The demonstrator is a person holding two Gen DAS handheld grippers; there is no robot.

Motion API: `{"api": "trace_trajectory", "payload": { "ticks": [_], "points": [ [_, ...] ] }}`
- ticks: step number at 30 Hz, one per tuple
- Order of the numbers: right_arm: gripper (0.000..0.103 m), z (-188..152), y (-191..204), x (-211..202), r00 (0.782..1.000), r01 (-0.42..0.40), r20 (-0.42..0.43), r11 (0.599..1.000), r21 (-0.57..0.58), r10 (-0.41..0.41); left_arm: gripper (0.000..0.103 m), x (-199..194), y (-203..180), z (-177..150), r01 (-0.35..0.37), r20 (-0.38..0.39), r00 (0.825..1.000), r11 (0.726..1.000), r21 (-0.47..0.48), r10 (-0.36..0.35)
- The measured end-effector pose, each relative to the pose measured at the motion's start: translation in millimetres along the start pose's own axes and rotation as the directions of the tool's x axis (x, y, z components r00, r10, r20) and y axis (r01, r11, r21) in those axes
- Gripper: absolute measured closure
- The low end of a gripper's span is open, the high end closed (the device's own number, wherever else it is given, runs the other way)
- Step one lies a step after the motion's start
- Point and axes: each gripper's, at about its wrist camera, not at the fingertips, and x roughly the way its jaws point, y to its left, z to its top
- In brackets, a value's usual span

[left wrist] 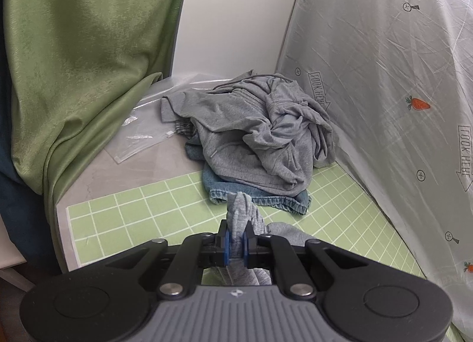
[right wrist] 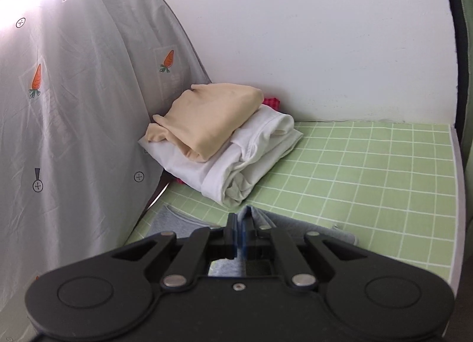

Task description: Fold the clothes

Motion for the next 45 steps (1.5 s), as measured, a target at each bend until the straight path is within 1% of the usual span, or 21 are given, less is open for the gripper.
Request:
{"api": "trace_trajectory", "payload": {
  "ticks": [6,8,11,16,19,21,24,28,30,31,32,33,34,35,36,38,39,42,45],
  "points": [
    [0.1,10.2,48.9,33.8,0.999,-0.029,0.033,0.999,-0.044,0.031,0.094,34.7,-40.6,14.2,0.007,0.012,1.0,1.0,0.015,-0.008],
    [0.1,6.2,63.8,51.5,0.999,-0.024,0.022,0.997,-0.074,0.025,0.094,51.6,-54.2,18.9,-0.001,0.007,1.0,1.0,0.023,0.0],
    [0.1,-0.5,85.8,78.7,1.0,-0.015,0.002,0.992,-0.122,0.015,0.094,80.1,-69.5,22.0,-0.029,-0.023,0.999,0.999,0.031,0.03],
    [0.1,-11.7,122.6,124.0,1.0,-0.002,-0.028,0.979,-0.202,-0.003,0.094,120.4,-91.6,16.4,-0.062,-0.054,0.996,0.991,0.119,0.069],
    [0.1,-18.4,144.7,151.1,0.999,0.004,-0.046,0.968,-0.249,-0.016,0.094,141.8,-97.7,11.8,-0.078,-0.078,0.993,0.987,0.137,0.089],
    [0.1,-22.8,159.4,169.2,0.998,0.008,-0.057,0.96,-0.281,-0.025,0.093,155.9,-98.9,9.1,-0.088,-0.096,0.99,0.988,0.126,0.1],
    [0.1,-32.8,177.2,188.7,0.997,-0.006,-0.077,0.94,-0.342,-0.022,0.094,168.0,-103.5,5.5,-0.104,-0.104,0.988,0.985,0.14,0.119],
    [0.099,-39.3,181.5,206.8,0.989,-0.016,-0.141,0.934,-0.358,-0.037,0.091,181.2,-110.0,0.8,-0.126,-0.11,0.983,0.979,0.162,0.145],
    [0.096,-42.5,183.3,215.8,0.984,-0.021,-0.173,0.931,-0.364,-0.045,0.08,185.7,-110.9,-1.7,-0.133,-0.124,0.981,0.98,0.145,0.152],
    [0.081,-44.1,184.2,220.3,0.981,-0.024,-0.19,0.93,-0.367,-0.049,0.075,185.8,-111.4,-2.8,-0.125,-0.129,0.981,0.983,0.135,0.143],
    [0.065,-45.7,185.1,224.8,0.977,-0.027,-0.206,0.929,-0.37,-0.053,0.066,183.0,-112.3,-3.4,-0.116,-0.125,0.983,0.984,0.133,0.133],
    [0.059,-47.3,186.0,229.3,0.973,-0.03,-0.222,0.927,-0.373,-0.057,0.054,178.5,-113.7,-3.9,-0.105,-0.116,0.986,0.985,0.136,0.121],
    [0.053,-48.1,182.2,223.9,0.974,-0.03,-0.219,0.928,-0.371,-0.056,0.049,174.0,-115.1,-4.3,-0.094,-0.107,0.988,0.986,0.139,0.109],
    [0.049,-48.8,177.4,216.8,0.975,-0.029,-0.214,0.93,-0.367,-0.054,0.04,168.2,-116.2,-5.2,-0.087,-0.095,0.99,0.986,0.144,0.101],
    [0.046,-49.5,172.6,209.7,0.977,-0.028,-0.208,0.931,-0.364,-0.053,0.033,160.9,-117.2,-6.5,-0.084,-0.081,0.992,0.985,0.15,0.097],
    [0.034,-50.9,163.1,195.5,0.979,-0.025,-0.197,0.934,-0.358,-0.049,0.032,147.6,-117.1,-11.5,-0.081,-0.071,0.993,0.984,0.158,0.093],
    [0.033,-54.0,155.3,190.4,0.977,-0.019,-0.205,0.937,-0.348,-0.056,0.031,141.9,-116.4,-16.3,-0.076,-0.082,0.992,0.984,0.162,0.091],
    [0.032,-72.3,127.9,178.8,0.956,0.007,-0.275,0.946,-0.324,-0.101,0.031,132.5,-112.9,-36.0,-0.063,-0.15,0.985,0.983,0.172,0.089],
    [0.032,-94.4,107.0,173.2,0.93,0.033,-0.339,0.952,-0.305,-0.141,0.031,129.6,-112.9,-64.2,-0.052,-0.239,0.966,0.981,0.187,0.097]
  ]
}}
